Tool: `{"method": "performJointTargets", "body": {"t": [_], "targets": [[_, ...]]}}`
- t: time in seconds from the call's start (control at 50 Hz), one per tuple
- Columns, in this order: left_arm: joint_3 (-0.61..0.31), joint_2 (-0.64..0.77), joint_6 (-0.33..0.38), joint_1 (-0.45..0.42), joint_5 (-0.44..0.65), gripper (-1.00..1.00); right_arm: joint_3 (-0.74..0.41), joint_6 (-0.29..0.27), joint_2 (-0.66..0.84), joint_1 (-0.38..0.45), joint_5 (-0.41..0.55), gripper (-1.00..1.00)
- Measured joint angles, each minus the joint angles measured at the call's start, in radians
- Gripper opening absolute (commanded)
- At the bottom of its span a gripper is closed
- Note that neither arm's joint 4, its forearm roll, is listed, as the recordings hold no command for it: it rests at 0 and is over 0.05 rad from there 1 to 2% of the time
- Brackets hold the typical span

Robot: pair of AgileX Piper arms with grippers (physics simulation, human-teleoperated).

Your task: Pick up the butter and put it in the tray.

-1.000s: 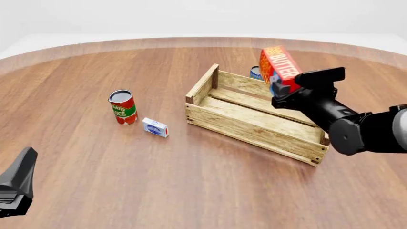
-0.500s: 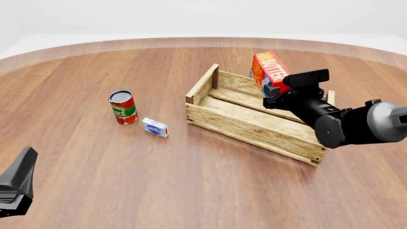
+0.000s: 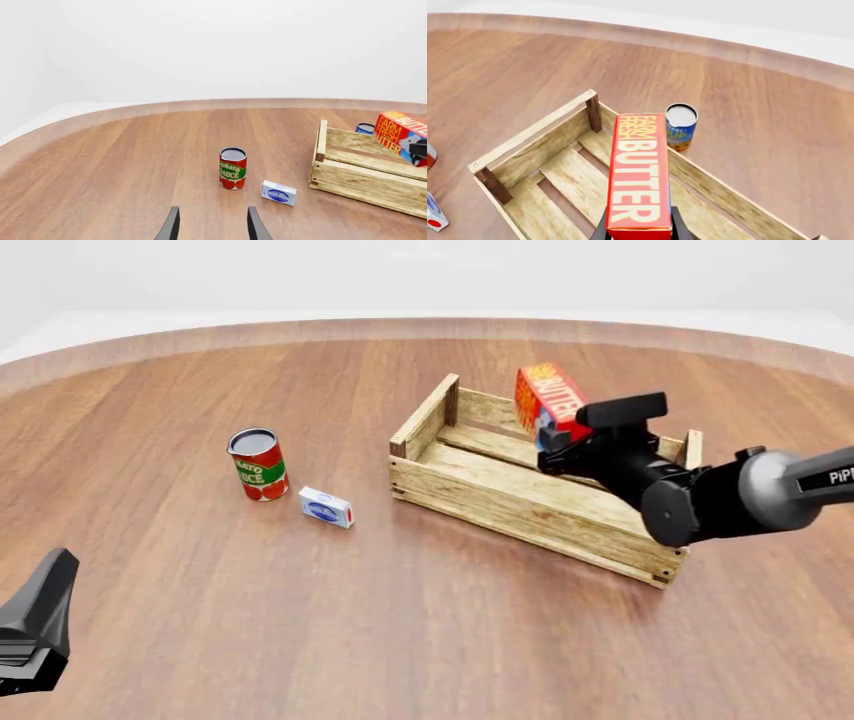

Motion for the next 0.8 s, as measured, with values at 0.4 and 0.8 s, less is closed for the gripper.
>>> {"method": "performJointTargets", "body": {"t": [0.4,0.8], "targets": [[0.0,0.0,0.0,0.0,0.0,1.0,-0.012,0.018,0.034,0.006,0.022,-1.0],[0.0,0.0,0.0,0.0,0.0,1.0,-0.018,0.028,0.062,0.008,0.027,-1.0]]}}
